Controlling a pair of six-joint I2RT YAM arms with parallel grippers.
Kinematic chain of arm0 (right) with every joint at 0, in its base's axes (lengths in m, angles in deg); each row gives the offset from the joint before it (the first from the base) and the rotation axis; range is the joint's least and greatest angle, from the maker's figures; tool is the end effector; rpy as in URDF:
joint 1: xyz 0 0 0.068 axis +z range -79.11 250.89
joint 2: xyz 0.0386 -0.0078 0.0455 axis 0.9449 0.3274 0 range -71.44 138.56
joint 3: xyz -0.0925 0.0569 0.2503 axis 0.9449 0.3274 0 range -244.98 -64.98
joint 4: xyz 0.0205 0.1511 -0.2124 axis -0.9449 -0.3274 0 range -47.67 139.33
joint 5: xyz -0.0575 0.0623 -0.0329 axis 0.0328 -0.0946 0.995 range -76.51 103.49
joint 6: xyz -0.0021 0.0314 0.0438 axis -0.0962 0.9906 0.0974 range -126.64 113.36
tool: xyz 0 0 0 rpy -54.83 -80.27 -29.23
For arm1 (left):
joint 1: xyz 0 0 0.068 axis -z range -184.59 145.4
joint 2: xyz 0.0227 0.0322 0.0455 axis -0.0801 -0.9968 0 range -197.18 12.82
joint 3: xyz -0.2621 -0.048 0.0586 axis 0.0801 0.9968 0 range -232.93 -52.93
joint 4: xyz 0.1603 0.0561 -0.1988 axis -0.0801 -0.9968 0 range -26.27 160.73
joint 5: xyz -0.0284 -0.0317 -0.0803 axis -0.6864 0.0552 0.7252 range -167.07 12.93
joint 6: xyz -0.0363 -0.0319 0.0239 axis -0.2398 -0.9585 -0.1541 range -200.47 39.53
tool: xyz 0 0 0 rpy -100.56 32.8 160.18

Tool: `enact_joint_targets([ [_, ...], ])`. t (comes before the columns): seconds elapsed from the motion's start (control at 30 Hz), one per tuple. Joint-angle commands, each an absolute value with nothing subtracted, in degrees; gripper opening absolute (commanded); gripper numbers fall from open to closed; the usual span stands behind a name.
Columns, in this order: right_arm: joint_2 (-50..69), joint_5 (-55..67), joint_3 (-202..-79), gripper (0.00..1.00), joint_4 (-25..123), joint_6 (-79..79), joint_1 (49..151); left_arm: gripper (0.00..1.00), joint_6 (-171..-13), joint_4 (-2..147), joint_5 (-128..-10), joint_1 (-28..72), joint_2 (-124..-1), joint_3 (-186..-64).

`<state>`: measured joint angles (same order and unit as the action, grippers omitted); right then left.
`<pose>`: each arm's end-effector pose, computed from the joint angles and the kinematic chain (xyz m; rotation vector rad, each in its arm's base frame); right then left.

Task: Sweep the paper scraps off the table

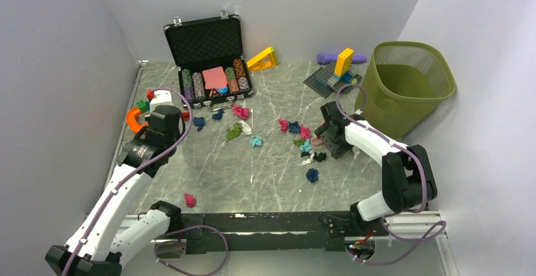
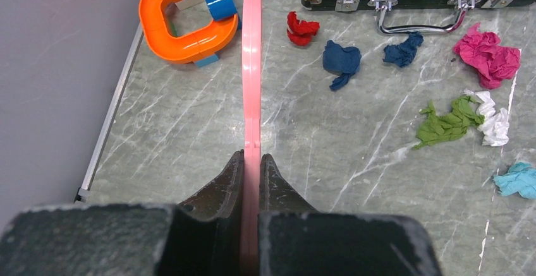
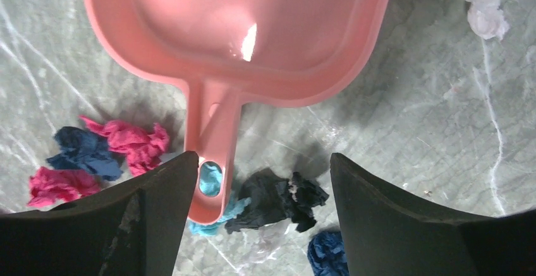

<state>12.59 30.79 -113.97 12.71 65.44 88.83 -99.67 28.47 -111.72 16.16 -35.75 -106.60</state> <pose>0.2521 0.0706 0.1821 1.2898 2.3781 0.0179 0.1628 -0.0401 0.3305 -0.2936 2.0805 0.2561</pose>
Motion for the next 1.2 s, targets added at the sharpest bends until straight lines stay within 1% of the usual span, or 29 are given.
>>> enact_joint_targets([
  [0.0,11.73,33.24,-118.41,0.81,10.90,64.55,89.00,0.00,-99.75,30.67,-113.26,15.97,-35.04,-106.81],
  [0.27,8.17,34.25,-119.24,0.80,10.54,65.31,89.13,0.00,-99.55,30.94,-112.81,15.88,-35.43,-107.07],
  [0.53,13.11,32.37,-119.10,0.80,15.84,66.46,88.96,0.00,-99.47,31.00,-112.92,15.88,-35.61,-106.90],
  [0.77,17.97,35.05,-119.02,0.78,17.77,68.77,88.84,0.00,-99.37,31.08,-112.82,15.88,-35.43,-106.77],
  [1.0,20.86,37.11,-115.77,0.76,21.58,70.06,88.75,0.00,-99.22,31.17,-112.97,15.88,-35.47,-106.59],
  [1.07,21.84,37.31,-115.54,0.73,22.23,70.06,88.73,0.00,-99.21,31.17,-113.03,15.88,-35.56,-106.62],
  [1.17,22.99,37.57,-115.61,0.61,22.69,70.11,88.72,0.00,-99.21,31.17,-113.15,15.86,-35.69,-106.72],
])
